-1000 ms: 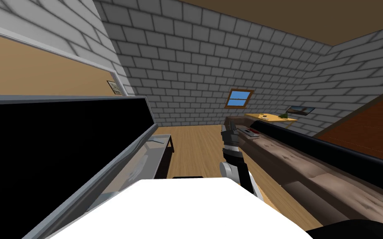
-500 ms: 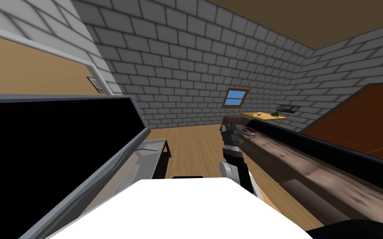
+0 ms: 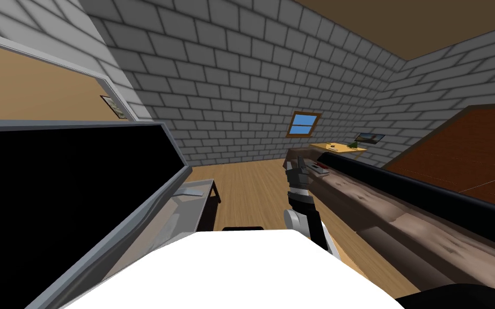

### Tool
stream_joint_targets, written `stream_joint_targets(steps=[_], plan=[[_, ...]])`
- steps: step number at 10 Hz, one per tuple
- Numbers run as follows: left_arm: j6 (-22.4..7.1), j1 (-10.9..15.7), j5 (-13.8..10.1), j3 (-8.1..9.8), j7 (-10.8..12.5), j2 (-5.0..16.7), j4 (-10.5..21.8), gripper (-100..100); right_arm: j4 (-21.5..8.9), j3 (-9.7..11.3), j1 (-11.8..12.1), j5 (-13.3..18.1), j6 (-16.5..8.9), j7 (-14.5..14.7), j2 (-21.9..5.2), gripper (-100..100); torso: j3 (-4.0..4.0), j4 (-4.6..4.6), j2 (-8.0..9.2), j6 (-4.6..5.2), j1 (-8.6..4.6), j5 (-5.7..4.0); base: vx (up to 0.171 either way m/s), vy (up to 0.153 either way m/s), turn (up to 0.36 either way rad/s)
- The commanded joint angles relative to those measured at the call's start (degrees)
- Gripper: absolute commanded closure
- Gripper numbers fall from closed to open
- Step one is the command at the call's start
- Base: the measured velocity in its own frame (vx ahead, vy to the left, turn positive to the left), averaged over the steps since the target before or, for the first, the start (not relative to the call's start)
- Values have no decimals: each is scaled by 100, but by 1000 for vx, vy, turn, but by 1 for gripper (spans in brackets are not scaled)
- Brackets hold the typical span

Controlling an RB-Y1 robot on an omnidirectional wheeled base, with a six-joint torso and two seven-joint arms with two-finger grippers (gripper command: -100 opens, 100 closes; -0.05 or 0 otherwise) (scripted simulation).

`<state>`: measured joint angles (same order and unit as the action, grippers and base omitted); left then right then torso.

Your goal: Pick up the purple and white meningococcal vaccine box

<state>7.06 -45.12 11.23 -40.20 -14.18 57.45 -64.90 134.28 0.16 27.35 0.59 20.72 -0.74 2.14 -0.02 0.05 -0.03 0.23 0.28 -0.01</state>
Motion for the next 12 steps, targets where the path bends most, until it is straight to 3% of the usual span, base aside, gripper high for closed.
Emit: stream_joint_targets(steps=[1, 2, 3, 7, 8, 9, 12], plan=[[-41, 71, 30, 2, -19, -172, 119, -100, 0, 0, 0, 0, 0, 0, 0, 0, 0, 0, 0, 0, 0, 0, -50, 30, -54], [-7, 80, 22, -15, -10, -133, 133, -100, 0, 0, 0, 0, 0, 0, 0, 0, 2, 1, 4, 0, 0, 0, -22, 12, -12], [-5, 89, 25, -17, -13, -146, 150, 100, 0, 0, 0, 0, 0, 0, 0, 0, -1, 0, -3, -1, -5, -2, 0, 0, 0], [-5, 87, 28, -18, -18, -142, 149, 100, 0, 0, 1, 0, 0, 0, 0, 0, -7, -2, -13, -3, -10, -1, 0, 0, 0], [-5, 87, 28, -17, -17, -142, 149, 0, 0, 0, 1, 0, 0, 0, 0, 0, -7, -2, -13, -3, -10, -1, 0, 0, 0], [-14, -20, 3, 18, -8, -7, -13, 100, 0, 0, 1, 0, 0, 0, 0, 0, -7, -2, -13, -3, -10, -1, 18, -10, 53], [39, -202, -51, 49, 14, 321, -276, 100, 0, 0, 1, 0, 0, 0, 0, 0, -16, -5, -28, -4, -25, -6, 41, -28, 57]])
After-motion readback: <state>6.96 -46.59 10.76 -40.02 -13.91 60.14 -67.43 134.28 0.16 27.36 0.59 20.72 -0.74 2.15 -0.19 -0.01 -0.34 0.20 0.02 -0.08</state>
